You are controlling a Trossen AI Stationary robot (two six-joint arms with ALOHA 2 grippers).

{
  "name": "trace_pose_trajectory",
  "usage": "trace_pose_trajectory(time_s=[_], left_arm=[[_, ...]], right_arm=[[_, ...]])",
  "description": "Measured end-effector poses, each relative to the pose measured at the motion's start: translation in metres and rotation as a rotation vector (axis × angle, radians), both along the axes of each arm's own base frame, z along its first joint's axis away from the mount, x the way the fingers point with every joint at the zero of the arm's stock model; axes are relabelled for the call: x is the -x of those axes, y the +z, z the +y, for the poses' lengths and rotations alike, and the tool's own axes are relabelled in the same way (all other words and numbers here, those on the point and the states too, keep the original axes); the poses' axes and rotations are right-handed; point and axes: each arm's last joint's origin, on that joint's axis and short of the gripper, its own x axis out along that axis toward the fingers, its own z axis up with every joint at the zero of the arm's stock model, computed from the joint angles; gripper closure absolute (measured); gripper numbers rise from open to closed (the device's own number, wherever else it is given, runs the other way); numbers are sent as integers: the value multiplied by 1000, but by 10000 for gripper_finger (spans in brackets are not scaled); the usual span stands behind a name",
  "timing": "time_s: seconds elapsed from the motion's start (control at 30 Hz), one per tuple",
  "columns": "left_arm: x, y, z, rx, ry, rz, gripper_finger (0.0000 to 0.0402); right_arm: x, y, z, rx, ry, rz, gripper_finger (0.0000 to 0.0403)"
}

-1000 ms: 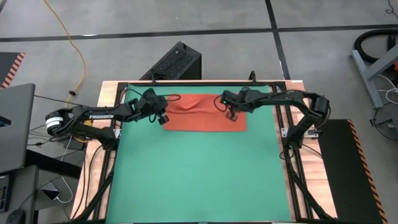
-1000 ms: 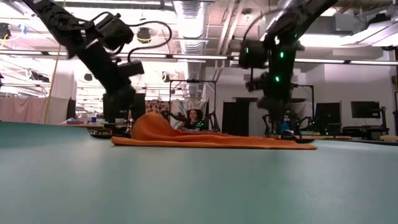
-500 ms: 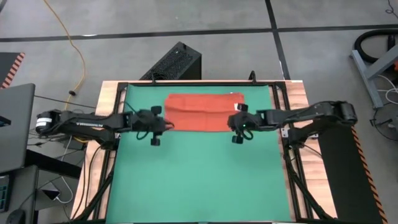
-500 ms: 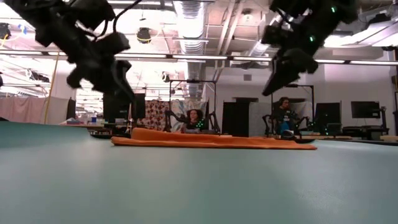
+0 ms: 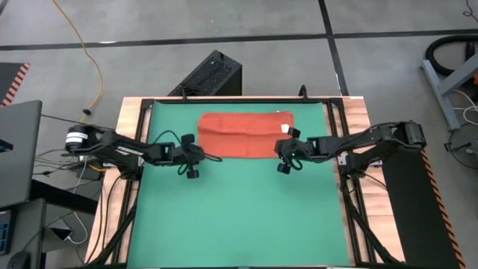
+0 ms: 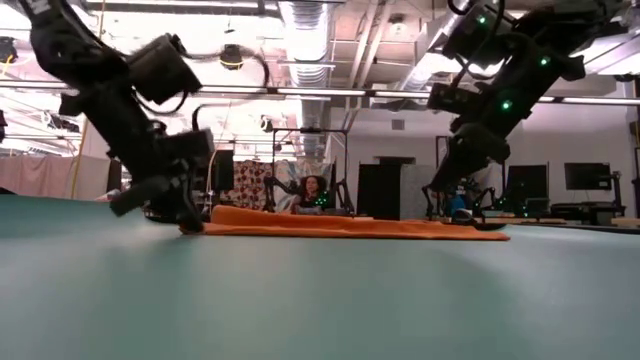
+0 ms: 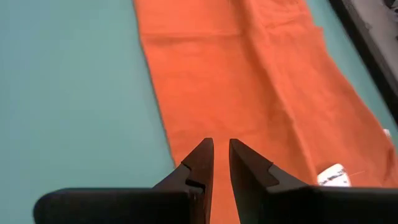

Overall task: Roll towel into tight, uniform cylinder
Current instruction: Fold the orange towel

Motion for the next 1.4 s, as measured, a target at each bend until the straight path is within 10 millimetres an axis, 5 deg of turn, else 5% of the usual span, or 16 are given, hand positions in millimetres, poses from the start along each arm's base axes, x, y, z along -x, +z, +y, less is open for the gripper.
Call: trace_pose_trajectory(time_s=[0.17,0.43,0.63,0.87,1.13,1.4], left_arm=[[-5,-11,-12,130,55,-16,401],[-6,-5,-62,584,69,-117,401],[-20,16,-88,800,-34,-373,401],[-36,42,-88,849,-157,-560,402],[-35,32,-84,618,-43,-386,401],[-24,18,-81,501,59,-231,401]], right_arm=[[2,2,0,7,-12,-3,330],[-2,1,8,-53,45,-34,330],[-15,14,28,-154,157,-233,330],[-29,23,49,-123,148,-435,333],[-100,2,6,13,7,-459,345],[-168,-12,-50,11,-91,-158,345]])
